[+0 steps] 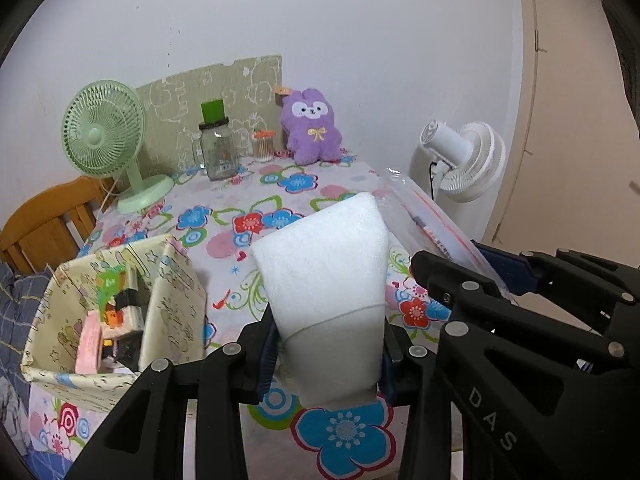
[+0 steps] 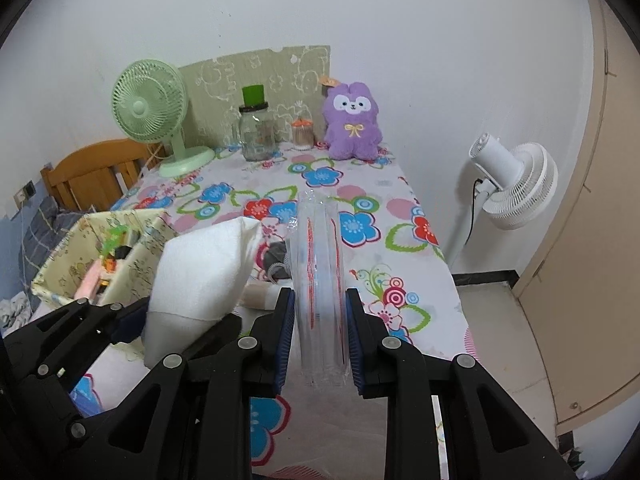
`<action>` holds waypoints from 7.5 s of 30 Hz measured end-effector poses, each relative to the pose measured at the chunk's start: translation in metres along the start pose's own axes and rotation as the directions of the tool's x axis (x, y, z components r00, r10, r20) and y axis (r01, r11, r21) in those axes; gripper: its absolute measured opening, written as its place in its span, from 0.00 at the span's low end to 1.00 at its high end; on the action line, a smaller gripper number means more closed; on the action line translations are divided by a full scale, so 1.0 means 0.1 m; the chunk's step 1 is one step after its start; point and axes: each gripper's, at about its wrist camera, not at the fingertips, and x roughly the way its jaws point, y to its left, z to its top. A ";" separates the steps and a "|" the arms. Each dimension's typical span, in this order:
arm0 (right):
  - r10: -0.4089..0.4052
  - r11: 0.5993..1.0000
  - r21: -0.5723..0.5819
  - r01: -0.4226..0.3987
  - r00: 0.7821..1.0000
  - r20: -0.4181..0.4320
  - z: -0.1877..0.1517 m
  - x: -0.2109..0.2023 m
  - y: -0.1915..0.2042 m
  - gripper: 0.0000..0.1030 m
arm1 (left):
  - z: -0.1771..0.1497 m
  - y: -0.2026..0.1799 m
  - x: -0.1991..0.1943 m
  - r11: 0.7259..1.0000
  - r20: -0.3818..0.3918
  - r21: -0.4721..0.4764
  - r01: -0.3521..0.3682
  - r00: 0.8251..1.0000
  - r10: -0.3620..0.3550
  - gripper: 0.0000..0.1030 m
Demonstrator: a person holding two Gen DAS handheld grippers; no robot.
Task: Organize soft objects
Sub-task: 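Carry the white cloth and clear tube pack to the fabric box with both grippers, then lower the white cloth and clear pack into the fabric box and open both grippers, then withdraw both grippers from the fabric box toward the black rolled cloth, then grasp the black rolled cloth with the right gripper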
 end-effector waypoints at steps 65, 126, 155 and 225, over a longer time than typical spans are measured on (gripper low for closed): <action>0.188 0.963 -0.197 -0.183 0.982 0.006 0.66 0.48 1.79 0.27 | 0.08 1.85 -0.05 0.983 -0.017 -0.101 -0.156 0.988 0.155 0.40; 0.242 0.938 -0.229 -0.259 0.965 -0.102 0.56 0.88 2.21 0.80 | -0.18 2.21 0.12 0.954 -0.156 -0.180 -0.241 0.964 0.214 0.96; 0.215 0.967 -0.151 -0.204 0.975 0.057 0.66 0.31 1.58 0.97 | 0.12 1.58 -0.23 0.963 -0.041 -0.166 -0.211 0.977 0.207 1.00; 0.109 0.994 -0.009 -0.109 0.993 -0.052 0.19 1.11 -0.18 0.82 | 0.11 0.17 1.08 0.986 -0.134 -0.112 -0.121 0.985 0.106 0.99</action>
